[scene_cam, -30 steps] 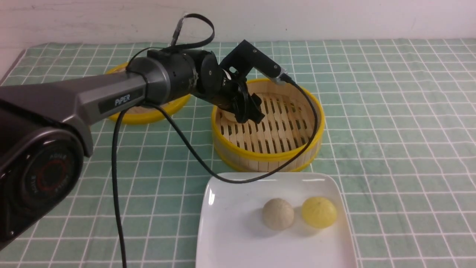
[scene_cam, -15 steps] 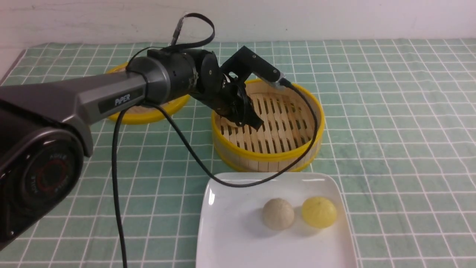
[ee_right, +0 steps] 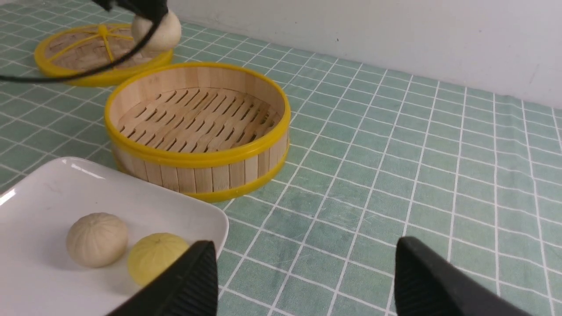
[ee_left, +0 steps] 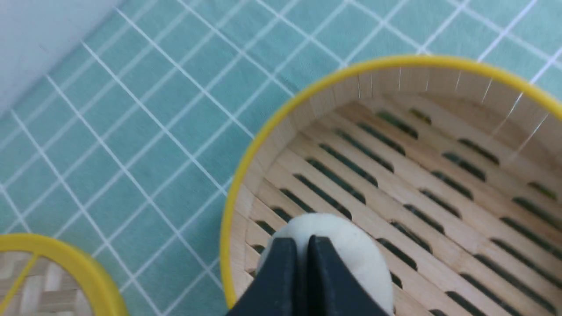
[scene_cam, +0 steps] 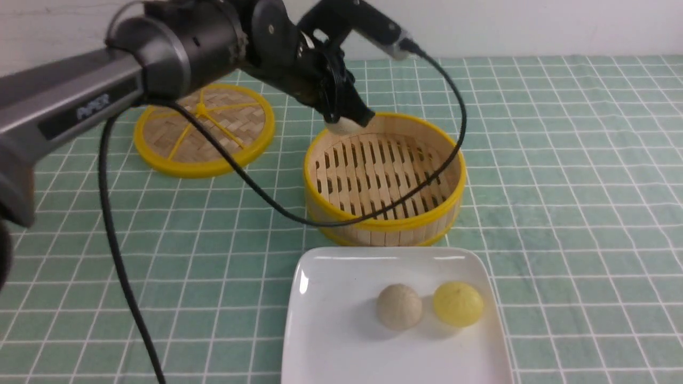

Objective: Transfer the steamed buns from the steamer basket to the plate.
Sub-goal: Use the left arm to put the steamed stuffed bun into the plate

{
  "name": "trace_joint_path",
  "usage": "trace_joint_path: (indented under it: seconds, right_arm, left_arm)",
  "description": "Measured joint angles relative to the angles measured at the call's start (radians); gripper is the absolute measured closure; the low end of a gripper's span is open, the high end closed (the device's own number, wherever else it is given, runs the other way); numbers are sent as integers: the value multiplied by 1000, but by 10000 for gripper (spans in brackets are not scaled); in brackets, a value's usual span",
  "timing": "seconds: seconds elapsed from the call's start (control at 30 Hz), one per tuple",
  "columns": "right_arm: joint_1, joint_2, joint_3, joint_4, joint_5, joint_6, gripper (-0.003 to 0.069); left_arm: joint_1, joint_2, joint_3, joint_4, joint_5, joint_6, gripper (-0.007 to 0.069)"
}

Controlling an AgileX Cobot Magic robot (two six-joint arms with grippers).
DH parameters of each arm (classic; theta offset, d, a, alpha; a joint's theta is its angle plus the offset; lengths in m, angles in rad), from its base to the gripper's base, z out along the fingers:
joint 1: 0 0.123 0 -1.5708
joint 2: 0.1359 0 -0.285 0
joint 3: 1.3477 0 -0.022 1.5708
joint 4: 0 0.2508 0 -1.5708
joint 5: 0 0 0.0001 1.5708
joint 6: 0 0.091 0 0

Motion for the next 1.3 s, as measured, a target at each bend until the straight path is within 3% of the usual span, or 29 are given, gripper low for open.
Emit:
trace_joint_path:
  seconds: [0.13, 0.5, 0.67, 0.87, 1.03, 1.3]
  right_arm:
    - [0, 0, 0, 0, -4, 0, 132]
    - [0, 0, 0, 15, -6, 0, 132]
    - [0, 0, 0, 27, -6, 0, 132]
    - [0, 0, 0, 29, -12, 0, 132]
    - [0, 0, 0, 30, -12, 0, 134]
    - [0, 0, 0, 30, -12, 0, 143]
  left_arm:
    - [0, -73, -1, 6, 80, -60, 600]
    - [0, -263, -1, 1, 476, -215, 599]
    - [1, -279, 29, -138, 661, -252, 599]
    - [0, -279, 198, -393, 680, -208, 598]
    - [0, -279, 353, -396, 661, -183, 598]
    - [0, -279, 550, -396, 448, -63, 598]
